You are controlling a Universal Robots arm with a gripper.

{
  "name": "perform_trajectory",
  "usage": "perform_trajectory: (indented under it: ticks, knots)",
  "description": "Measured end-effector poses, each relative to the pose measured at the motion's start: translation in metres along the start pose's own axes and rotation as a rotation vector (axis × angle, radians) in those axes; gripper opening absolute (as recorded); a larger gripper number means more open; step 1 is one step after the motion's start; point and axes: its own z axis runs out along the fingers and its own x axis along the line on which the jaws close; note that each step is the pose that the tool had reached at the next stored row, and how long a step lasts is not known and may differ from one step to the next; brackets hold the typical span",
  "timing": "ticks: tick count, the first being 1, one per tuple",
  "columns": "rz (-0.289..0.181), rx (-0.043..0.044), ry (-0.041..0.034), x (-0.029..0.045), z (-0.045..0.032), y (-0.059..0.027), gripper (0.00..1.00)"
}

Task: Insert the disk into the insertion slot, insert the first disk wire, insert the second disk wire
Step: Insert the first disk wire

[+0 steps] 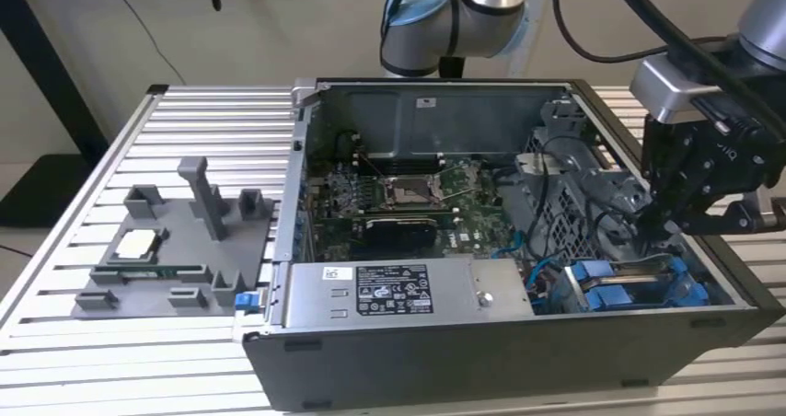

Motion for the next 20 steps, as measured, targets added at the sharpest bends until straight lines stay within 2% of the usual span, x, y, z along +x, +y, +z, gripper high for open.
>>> perform_trajectory:
  ticks: [2, 8, 20]
  knots:
    - [-0.001, 0.0045, 0.0004, 0.0002, 0.0024, 0.0, 0.19]
    - [-0.003, 0.0105, 0.0039, 0.001, 0.0116, -0.002, 0.19]
    - [-0.003, 0.0145, 0.005, 0.0062, 0.0235, -0.01, 0.19]
